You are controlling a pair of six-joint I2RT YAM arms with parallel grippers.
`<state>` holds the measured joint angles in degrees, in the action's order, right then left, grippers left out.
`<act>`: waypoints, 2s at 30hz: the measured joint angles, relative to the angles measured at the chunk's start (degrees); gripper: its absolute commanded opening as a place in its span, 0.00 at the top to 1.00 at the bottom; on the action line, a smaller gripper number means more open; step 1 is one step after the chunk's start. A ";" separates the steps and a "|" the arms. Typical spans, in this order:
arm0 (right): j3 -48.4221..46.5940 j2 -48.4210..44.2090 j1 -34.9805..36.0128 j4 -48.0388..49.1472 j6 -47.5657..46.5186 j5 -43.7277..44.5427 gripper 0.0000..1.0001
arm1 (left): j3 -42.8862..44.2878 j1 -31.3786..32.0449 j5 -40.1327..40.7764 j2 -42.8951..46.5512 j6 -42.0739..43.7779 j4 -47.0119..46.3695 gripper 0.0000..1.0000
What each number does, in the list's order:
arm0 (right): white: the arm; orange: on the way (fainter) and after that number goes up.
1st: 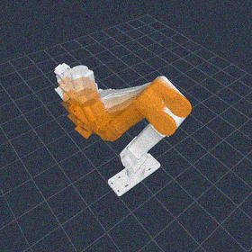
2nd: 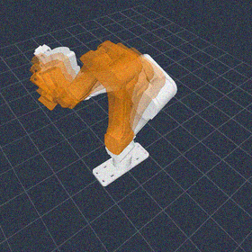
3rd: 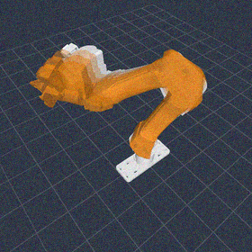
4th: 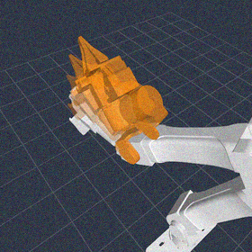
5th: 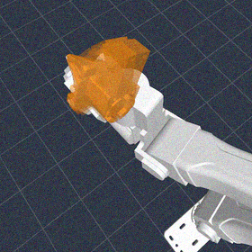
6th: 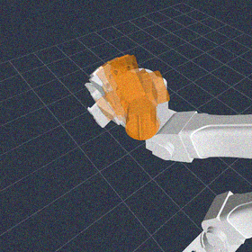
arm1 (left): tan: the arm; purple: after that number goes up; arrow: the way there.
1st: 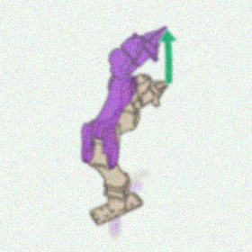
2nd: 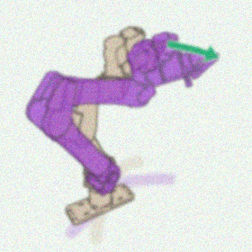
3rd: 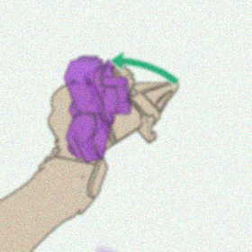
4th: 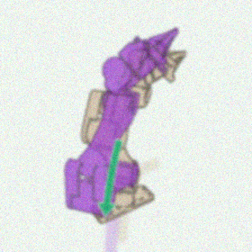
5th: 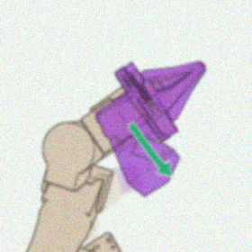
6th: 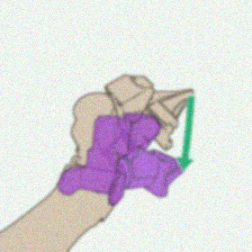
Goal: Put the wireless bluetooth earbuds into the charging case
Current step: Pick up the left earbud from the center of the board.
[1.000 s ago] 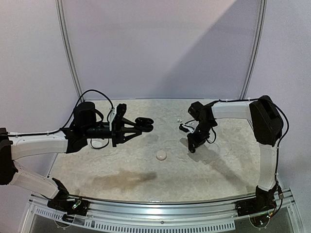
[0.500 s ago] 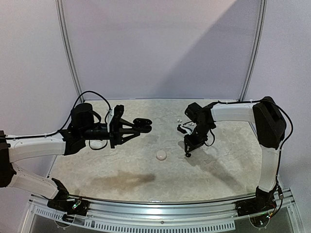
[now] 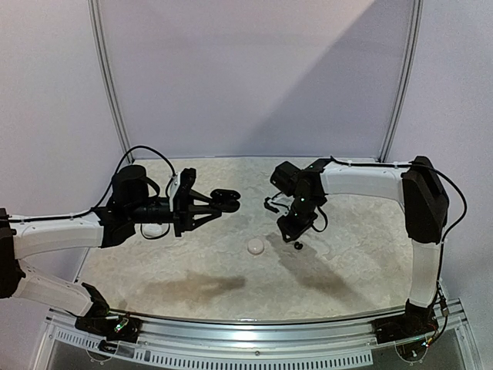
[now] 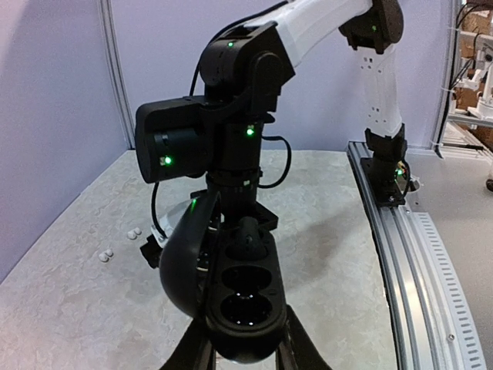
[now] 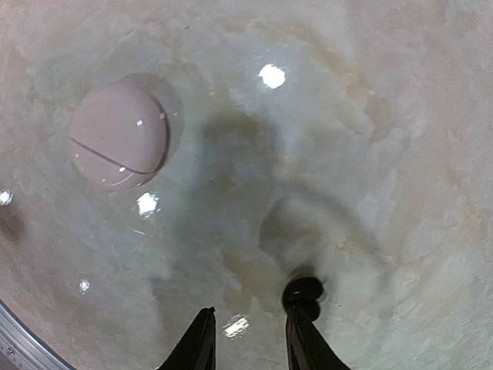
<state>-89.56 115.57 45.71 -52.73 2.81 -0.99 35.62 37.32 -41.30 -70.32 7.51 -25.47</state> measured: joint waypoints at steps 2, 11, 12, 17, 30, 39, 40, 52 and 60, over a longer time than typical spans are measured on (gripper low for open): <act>0.04 0.02 1.46 -0.63 0.33 0.42 0.69 | 0.00 0.00 -0.02 0.00 0.00 0.00 1.00; 0.39 1.03 1.88 -1.38 1.86 1.99 0.72 | 0.00 0.00 -0.02 0.00 0.00 0.00 1.00; 0.39 1.36 1.86 -1.44 1.90 2.16 0.72 | 0.00 0.00 0.00 0.00 0.02 0.00 1.00; 0.92 3.08 1.86 -1.62 2.10 2.47 0.73 | 0.00 0.00 0.00 0.00 0.02 0.02 1.00; 1.14 3.80 1.86 -2.54 2.03 4.90 0.73 | 0.00 0.00 -0.07 0.00 1.49 -0.09 1.00; 1.14 3.80 1.86 -2.54 1.42 6.25 0.73 | 0.00 0.00 -1.29 0.00 5.62 -0.33 1.00; 1.14 3.80 1.86 -2.51 1.40 6.38 0.74 | 0.00 0.00 -1.46 0.00 6.03 -0.35 1.00; 1.14 3.80 1.86 -2.49 0.81 8.17 0.74 | -0.26 0.00 -1.77 0.00 7.28 -0.33 1.00; 1.11 3.80 1.42 -2.23 0.31 10.16 0.82 | -0.57 0.00 -1.79 0.00 7.26 -0.26 1.00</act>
<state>-88.44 119.37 47.13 -54.96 3.11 9.17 35.05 37.32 -43.09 -70.32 14.76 -25.74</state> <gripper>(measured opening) 0.214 0.226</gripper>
